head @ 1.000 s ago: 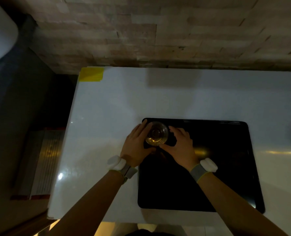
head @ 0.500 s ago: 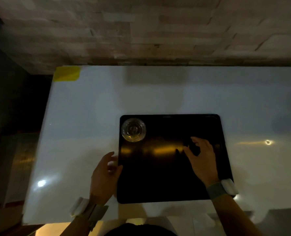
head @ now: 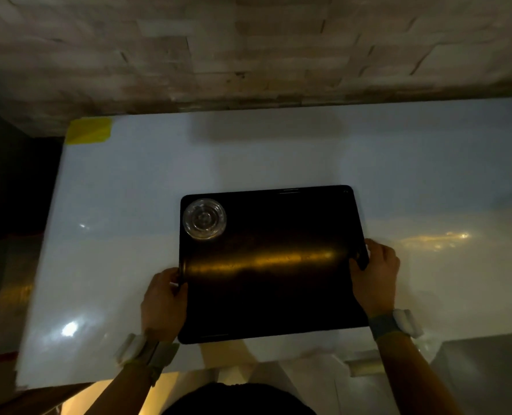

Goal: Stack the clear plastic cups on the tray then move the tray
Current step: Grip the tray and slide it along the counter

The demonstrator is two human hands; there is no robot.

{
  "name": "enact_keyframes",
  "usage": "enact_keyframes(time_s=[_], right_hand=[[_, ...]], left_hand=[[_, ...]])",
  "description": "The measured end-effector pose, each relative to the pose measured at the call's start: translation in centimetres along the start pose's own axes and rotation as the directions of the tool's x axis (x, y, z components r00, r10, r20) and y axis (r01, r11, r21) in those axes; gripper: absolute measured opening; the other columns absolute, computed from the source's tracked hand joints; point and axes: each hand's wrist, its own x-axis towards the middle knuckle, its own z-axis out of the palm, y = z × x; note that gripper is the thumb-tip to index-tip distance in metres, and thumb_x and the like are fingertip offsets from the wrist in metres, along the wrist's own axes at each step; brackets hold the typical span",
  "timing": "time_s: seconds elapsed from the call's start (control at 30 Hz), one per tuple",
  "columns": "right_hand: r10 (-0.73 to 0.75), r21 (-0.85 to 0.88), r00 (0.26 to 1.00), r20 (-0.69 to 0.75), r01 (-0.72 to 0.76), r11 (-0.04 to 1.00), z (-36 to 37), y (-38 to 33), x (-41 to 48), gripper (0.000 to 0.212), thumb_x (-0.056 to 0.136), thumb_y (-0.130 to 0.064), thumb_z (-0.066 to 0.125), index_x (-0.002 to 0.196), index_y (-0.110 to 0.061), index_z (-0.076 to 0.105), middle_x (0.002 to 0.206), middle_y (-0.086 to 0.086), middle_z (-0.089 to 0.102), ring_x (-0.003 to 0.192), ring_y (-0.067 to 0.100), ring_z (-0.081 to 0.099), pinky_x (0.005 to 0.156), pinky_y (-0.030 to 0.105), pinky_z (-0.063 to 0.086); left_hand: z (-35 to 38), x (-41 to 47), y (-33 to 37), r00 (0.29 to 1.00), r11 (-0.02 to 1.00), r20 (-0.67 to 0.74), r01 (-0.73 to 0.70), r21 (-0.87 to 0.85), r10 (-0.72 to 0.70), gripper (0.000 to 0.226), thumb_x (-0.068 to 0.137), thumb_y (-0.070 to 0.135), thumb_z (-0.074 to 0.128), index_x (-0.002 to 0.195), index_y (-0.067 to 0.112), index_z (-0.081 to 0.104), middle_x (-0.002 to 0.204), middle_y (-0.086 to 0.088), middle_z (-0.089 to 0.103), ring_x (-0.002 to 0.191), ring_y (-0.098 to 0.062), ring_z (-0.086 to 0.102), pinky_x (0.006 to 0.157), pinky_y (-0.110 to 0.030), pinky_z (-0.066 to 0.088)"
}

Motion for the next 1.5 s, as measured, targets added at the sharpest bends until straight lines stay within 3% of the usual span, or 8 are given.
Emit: enact_keyframes(time_s=[0.13, 0.37, 0.47, 0.73, 0.97, 1.1, 1.27, 1.5], right_hand=[[0.116, -0.069, 0.993, 0.029, -0.113, 0.991, -0.2, 1.0, 0.4, 0.018, 0.092, -0.018, 0.056, 0.100, -0.002, 0.059, 0.098, 0.025, 0.058, 0.084, 0.047, 0.057, 0.066, 0.044, 0.045], [0.104, -0.188, 0.992, -0.072, -0.116, 0.975, -0.3, 0.3, 0.2, 0.019, 0.094, -0.026, 0.044, 0.085, -0.011, 0.047, 0.070, 0.016, 0.056, 0.060, 0.038, 0.058, 0.052, 0.035, 0.042], [0.090, -0.232, 0.995, -0.053, -0.099, 0.968, -0.7, -0.1, -0.7, 0.022, 0.095, -0.018, 0.049, 0.082, 0.000, 0.050, 0.049, 0.022, 0.053, 0.037, 0.035, 0.053, 0.041, 0.032, 0.043], [-0.008, 0.063, 0.999, 0.043, 0.005, 0.998, -4.6, -0.9, -3.7, 0.013, 0.097, -0.013, 0.046, 0.088, -0.014, 0.037, 0.055, -0.001, 0.046, 0.044, 0.023, 0.048, 0.045, 0.027, 0.030], [-0.044, 0.119, 0.997, 0.064, 0.036, 0.992, -10.2, -5.7, -6.9, 0.004, 0.098, -0.023, 0.045, 0.095, -0.020, 0.046, 0.070, 0.003, 0.055, 0.059, 0.021, 0.051, 0.059, 0.036, 0.043], [-0.009, 0.192, 0.999, 0.050, -0.001, 0.981, -12.2, -8.6, -8.6, 0.004, 0.097, -0.022, 0.048, 0.096, -0.022, 0.052, 0.075, -0.014, 0.057, 0.067, 0.000, 0.055, 0.055, 0.023, 0.041], [0.034, 0.219, 0.998, 0.043, -0.043, 0.975, -12.8, -10.4, -10.5, 0.005, 0.097, -0.022, 0.050, 0.098, -0.019, 0.054, 0.082, -0.006, 0.064, 0.071, 0.007, 0.060, 0.057, 0.026, 0.044], [0.097, 0.250, 0.995, 0.021, -0.099, 0.963, -14.0, -10.0, -12.0, 0.004, 0.097, -0.022, 0.051, 0.094, -0.021, 0.053, 0.083, 0.001, 0.071, 0.065, 0.018, 0.066, 0.055, 0.038, 0.050]], left_hand=[[0.0, -0.5, 2.0, 0.995, 0.992, -0.016, 0.103, 0.073, -0.103, 0.021, 0.094, 0.014, 0.051, 0.113, 0.008, 0.060, 0.120, -0.016, 0.059, 0.101, -0.039, 0.060, 0.084, -0.042, 0.044], [1.5, -2.3, 4.3, 0.953, 0.975, -0.224, 0.217, 0.038, -0.204, 0.024, 0.097, 0.012, 0.048, 0.114, 0.001, 0.058, 0.125, -0.022, 0.055, 0.095, -0.047, 0.056, 0.074, -0.045, 0.041], [1.4, -2.8, 3.3, 0.965, 0.989, -0.223, 0.129, -0.070, -0.141, 0.023, 0.097, 0.012, 0.046, 0.117, 0.004, 0.055, 0.126, -0.019, 0.056, 0.096, -0.046, 0.058, 0.079, -0.046, 0.045], [-4.6, -4.8, 0.1, 0.998, 0.951, -0.052, 0.027, -0.307, -0.045, 0.019, 0.102, 0.023, 0.040, 0.117, 0.029, 0.050, 0.107, 0.007, 0.063, 0.091, -0.019, 0.058, 0.083, -0.034, 0.040], [-10.7, -7.7, -1.7, 0.987, 0.911, -0.159, -0.068, -0.406, 0.003, 0.026, 0.092, 0.022, 0.058, 0.095, 0.049, 0.056, 0.085, 0.031, 0.065, 0.071, -0.006, 0.066, 0.058, -0.027, 0.050], [-13.3, -7.9, -2.0, 0.977, 0.884, -0.204, -0.142, -0.446, 0.054, 0.047, 0.088, 0.007, 0.063, 0.085, 0.053, 0.056, 0.077, 0.035, 0.065, 0.062, 0.012, 0.062, 0.049, 0.000, 0.043], [-15.4, -6.6, -3.7, 0.989, 0.848, -0.136, -0.124, -0.515, 0.062, 0.046, 0.087, 0.006, 0.064, 0.092, 0.052, 0.059, 0.077, 0.030, 0.069, 0.061, 0.006, 0.065, 0.061, -0.031, 0.053], [-15.8, -6.3, -2.8, 0.993, 0.837, -0.100, -0.101, -0.538, 0.055, 0.049, 0.085, 0.007, 0.067, 0.091, 0.055, 0.059, 0.079, 0.022, 0.070, 0.072, -0.003, 0.067, 0.061, -0.025, 0.054]])
